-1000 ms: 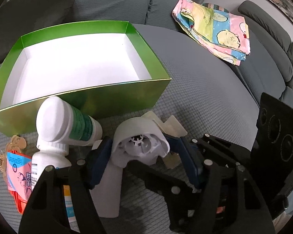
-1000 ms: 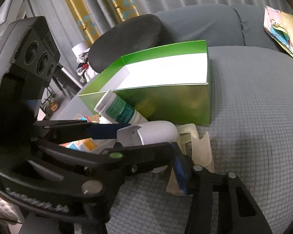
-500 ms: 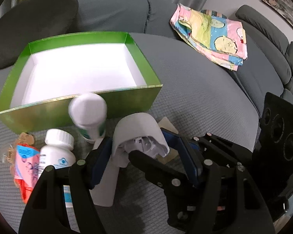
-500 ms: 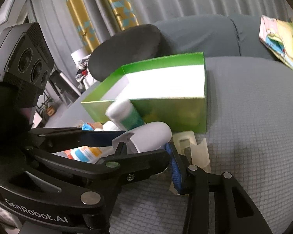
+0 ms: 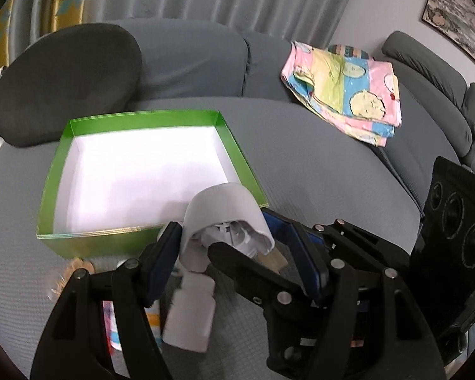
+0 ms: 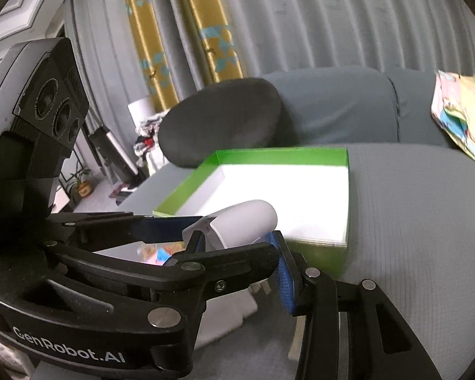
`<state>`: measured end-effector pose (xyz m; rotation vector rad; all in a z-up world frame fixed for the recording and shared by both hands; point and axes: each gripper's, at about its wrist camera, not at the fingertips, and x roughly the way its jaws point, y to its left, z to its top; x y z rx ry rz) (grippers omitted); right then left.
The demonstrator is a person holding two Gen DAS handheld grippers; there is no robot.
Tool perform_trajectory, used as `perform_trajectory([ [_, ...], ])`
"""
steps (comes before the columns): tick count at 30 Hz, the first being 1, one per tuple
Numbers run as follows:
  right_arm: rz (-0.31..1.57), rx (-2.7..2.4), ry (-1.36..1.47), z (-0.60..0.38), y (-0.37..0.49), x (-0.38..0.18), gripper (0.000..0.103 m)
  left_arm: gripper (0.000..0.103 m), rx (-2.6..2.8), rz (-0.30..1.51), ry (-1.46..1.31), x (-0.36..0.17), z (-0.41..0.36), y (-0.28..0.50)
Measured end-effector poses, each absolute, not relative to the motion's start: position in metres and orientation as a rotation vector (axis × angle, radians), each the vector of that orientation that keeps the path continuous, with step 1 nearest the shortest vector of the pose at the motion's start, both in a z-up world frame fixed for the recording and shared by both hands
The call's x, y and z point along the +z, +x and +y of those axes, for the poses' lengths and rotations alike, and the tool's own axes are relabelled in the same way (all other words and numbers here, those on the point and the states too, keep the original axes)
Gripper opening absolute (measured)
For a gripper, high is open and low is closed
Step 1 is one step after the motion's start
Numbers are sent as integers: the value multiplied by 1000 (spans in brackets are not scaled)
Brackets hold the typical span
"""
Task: Organize rigid objects
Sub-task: 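Carry the air freshener with the right gripper into the green box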
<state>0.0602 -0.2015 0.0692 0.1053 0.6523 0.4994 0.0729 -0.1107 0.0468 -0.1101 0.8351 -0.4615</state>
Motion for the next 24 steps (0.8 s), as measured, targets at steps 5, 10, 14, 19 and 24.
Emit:
perform_trajectory([
  [5,632,509,105,-197,77,77,45,67,-455,827,-144,53,-101,92],
  [10,630,519,96,-192,90,78,45,67,-444,827,-165,52,-95,109],
  [14,637,524,100,-192,99,73,45,67,-440,842,-190,47,-90,122],
  [19,657,528,101,-190,109,64,45,67,-434,859,-199,39,-86,134],
  [24,687,524,103,-186,120,54,45,67,-432,882,-214,30,-83,144],
])
